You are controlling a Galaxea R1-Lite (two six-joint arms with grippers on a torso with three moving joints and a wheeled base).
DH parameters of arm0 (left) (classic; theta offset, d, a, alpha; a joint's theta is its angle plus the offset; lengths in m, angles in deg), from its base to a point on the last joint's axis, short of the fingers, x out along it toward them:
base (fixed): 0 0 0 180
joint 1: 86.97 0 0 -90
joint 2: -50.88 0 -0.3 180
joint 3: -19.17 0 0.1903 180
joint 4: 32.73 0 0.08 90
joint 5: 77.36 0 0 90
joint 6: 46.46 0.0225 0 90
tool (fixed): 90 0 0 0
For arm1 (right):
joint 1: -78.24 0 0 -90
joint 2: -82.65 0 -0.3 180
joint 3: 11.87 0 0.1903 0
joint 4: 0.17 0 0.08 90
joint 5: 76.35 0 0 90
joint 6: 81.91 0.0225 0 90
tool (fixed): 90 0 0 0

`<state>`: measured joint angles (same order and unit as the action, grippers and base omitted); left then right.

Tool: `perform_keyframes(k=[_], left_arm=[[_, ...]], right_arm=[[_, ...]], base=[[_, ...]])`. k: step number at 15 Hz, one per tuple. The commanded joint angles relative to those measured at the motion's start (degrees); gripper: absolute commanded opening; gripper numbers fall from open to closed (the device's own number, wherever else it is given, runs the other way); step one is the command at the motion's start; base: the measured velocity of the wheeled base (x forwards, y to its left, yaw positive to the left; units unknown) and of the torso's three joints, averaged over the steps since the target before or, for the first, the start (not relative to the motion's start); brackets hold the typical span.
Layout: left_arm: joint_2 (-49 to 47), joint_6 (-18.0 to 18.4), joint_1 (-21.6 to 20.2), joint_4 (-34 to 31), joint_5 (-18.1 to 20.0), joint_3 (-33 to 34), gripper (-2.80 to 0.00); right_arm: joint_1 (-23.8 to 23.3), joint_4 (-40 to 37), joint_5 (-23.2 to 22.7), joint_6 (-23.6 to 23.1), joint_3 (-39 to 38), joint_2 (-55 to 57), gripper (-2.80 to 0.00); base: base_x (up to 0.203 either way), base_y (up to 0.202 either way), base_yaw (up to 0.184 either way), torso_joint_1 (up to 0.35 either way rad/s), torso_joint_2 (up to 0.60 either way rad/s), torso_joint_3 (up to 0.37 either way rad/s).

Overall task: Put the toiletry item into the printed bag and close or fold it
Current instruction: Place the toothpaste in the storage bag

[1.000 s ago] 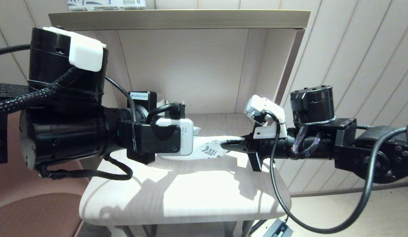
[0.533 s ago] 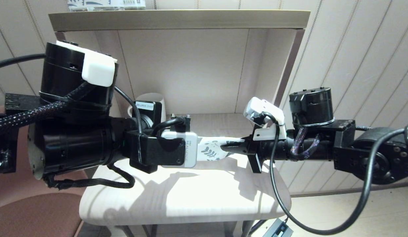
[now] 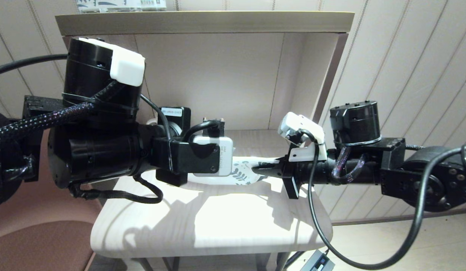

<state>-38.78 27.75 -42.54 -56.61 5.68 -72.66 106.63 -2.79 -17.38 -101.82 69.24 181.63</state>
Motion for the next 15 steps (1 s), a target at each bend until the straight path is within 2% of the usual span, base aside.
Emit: perform_keyframes(k=[1,6,15], left_arm=[[-0.9,0.4,-0.2,-0.1,-0.1,-0.9,-2.80],[-3.2,0.6,-1.2,0.2,-0.9,-0.9,-2.80],[-2.0,1.8,-1.1,0.0,-0.9,0.3,-2.80]], right_arm=[[0.0,0.2,-0.2,-0.1,0.0,0.1,-2.80],[0.0,0.1,-0.3,-0.1,-0.1,0.3,-2.80],[-0.2,0.2,-1.2,0.0,0.7,1.3,-2.80]], base=[[0.000,0.000,0.000,0.000,0.00,0.000],[0.000,0.000,0.000,0.000,0.00,0.000],[0.000,0.000,0.000,0.000,0.00,0.000]])
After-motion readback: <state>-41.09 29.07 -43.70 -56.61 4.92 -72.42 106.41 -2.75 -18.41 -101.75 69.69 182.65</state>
